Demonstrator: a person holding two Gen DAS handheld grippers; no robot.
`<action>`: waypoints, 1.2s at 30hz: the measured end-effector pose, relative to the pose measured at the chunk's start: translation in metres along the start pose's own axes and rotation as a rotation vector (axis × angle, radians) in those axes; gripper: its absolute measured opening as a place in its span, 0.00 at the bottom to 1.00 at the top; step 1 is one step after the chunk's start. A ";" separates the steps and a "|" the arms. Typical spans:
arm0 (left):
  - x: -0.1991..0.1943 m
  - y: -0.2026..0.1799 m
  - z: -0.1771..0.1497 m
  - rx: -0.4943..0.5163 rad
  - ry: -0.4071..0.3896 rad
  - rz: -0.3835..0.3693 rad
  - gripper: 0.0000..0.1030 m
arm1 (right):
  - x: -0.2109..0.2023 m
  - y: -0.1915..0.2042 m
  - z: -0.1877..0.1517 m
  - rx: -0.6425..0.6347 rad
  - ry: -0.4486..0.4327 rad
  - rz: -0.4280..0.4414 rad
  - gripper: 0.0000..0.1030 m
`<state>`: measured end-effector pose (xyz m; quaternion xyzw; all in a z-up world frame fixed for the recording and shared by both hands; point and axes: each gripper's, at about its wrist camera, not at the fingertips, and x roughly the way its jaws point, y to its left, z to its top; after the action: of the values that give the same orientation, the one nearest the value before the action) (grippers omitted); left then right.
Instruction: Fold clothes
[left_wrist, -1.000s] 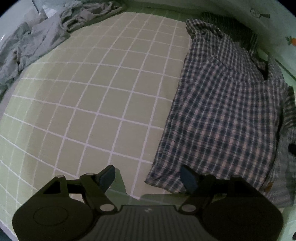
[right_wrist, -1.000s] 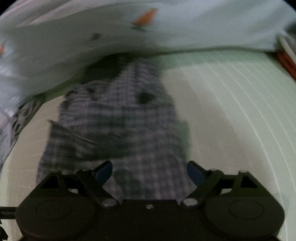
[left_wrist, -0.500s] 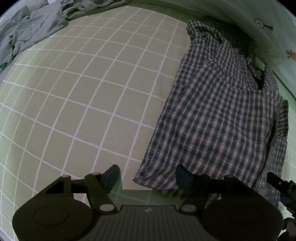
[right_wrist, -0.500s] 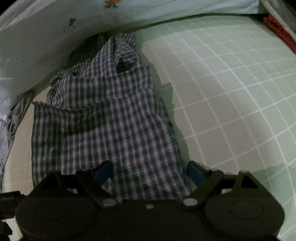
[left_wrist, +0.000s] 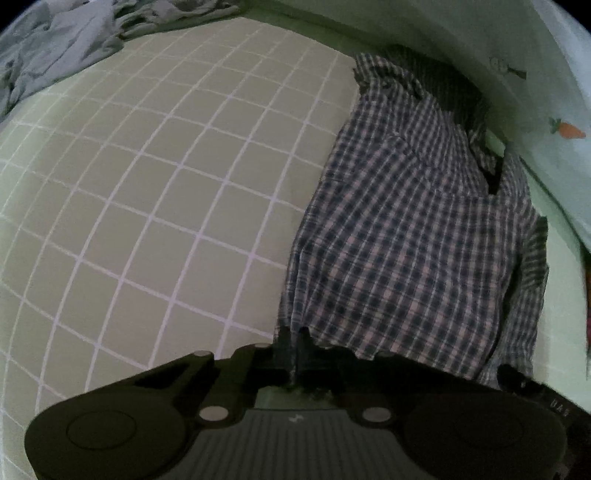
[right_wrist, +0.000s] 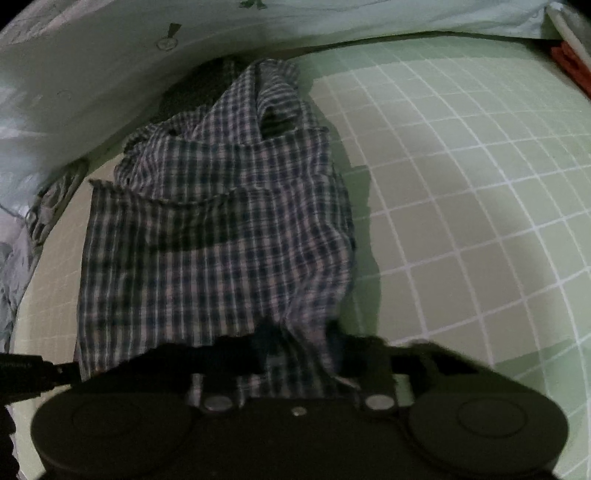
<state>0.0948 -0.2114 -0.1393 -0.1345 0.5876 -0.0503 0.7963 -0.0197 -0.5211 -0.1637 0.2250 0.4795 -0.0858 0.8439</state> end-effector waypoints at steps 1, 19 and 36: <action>-0.002 0.001 -0.002 -0.008 -0.005 -0.004 0.02 | -0.002 -0.002 -0.001 0.006 -0.004 0.007 0.11; -0.046 0.034 -0.127 -0.056 0.086 0.033 0.02 | -0.085 -0.027 -0.118 -0.006 0.076 0.004 0.10; -0.035 0.033 -0.114 -0.079 0.108 -0.003 0.27 | -0.091 -0.030 -0.131 -0.039 0.102 -0.065 0.64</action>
<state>-0.0264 -0.1886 -0.1471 -0.1636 0.6312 -0.0355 0.7574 -0.1797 -0.4930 -0.1529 0.1967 0.5307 -0.0923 0.8192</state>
